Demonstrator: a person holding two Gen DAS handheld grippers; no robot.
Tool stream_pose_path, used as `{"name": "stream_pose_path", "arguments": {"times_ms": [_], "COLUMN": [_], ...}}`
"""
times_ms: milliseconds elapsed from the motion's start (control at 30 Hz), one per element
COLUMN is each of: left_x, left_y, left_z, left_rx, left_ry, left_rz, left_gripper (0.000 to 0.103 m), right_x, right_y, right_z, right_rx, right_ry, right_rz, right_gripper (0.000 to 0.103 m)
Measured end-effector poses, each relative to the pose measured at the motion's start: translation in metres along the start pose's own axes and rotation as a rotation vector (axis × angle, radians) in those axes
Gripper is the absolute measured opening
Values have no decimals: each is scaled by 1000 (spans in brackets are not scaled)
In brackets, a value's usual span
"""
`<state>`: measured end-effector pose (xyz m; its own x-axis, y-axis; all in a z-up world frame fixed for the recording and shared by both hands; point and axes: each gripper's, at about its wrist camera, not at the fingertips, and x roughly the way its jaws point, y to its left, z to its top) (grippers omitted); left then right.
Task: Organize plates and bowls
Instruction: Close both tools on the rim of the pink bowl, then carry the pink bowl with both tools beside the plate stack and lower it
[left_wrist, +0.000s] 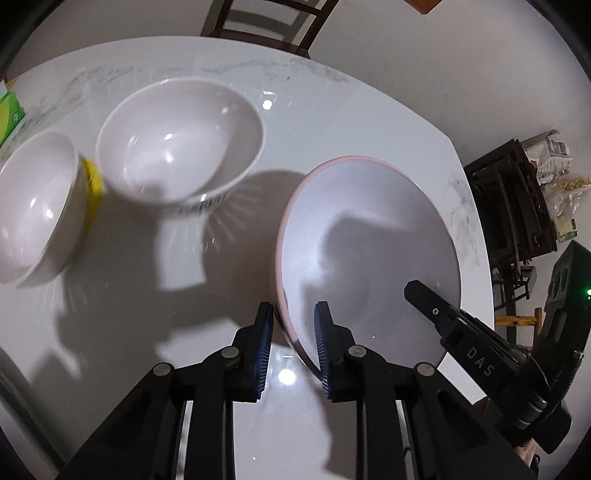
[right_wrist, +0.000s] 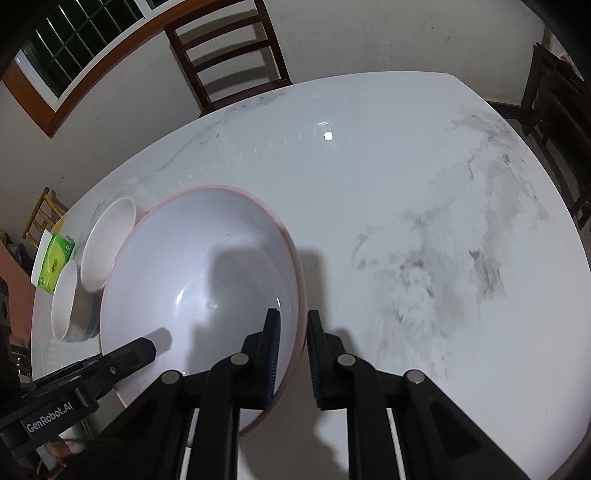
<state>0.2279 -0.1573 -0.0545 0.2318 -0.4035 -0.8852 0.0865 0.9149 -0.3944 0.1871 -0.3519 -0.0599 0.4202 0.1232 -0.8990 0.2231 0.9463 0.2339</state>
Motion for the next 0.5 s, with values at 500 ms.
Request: {"name": "stream_pose_path", "arguments": {"times_ms": [500], "left_x": [-64], "left_y": [30], "left_z": [-75], "left_rx": [13], "left_ry": [13], "left_rz": [37], "left_gripper": [20], "right_x": [-57], "right_y": [46], "right_z": [-75], "right_rx": [-58], "right_ry": [11], "right_rz": [25], "right_gripper": [15]}}
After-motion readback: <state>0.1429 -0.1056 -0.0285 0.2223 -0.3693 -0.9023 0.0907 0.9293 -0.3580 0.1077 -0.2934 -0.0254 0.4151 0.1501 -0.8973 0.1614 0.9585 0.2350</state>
